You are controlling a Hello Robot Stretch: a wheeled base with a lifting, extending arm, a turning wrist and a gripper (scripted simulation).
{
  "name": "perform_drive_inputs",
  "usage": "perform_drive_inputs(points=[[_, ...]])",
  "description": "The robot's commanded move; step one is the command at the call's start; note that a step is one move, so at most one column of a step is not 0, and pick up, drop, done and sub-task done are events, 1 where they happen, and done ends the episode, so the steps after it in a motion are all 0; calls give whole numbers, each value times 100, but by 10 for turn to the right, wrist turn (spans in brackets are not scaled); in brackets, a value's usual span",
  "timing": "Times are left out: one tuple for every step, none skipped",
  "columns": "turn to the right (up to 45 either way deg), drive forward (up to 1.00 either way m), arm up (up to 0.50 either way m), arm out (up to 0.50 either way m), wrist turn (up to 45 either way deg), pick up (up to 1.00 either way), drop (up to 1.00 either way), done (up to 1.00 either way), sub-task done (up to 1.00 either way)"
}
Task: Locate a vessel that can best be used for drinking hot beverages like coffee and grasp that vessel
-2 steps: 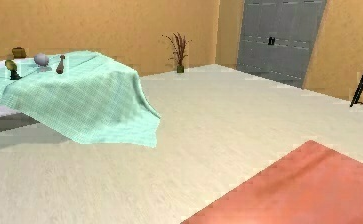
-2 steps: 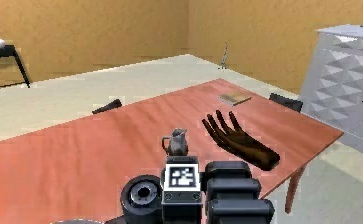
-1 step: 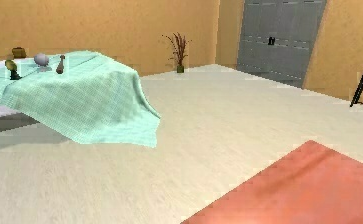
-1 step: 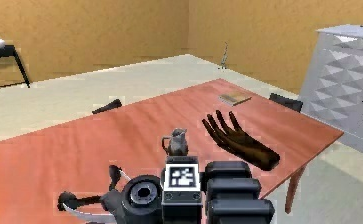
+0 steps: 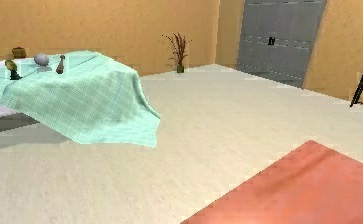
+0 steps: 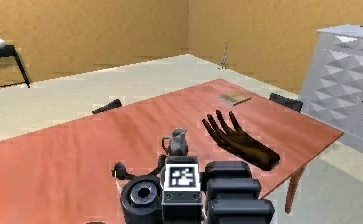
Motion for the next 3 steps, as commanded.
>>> perform_drive_inputs(points=[[0,0,-30,0,0,0,0,0,0],[0,0,0,0,0,100,0,0,0],[0,0,10,0,0,0,0,0,0]])
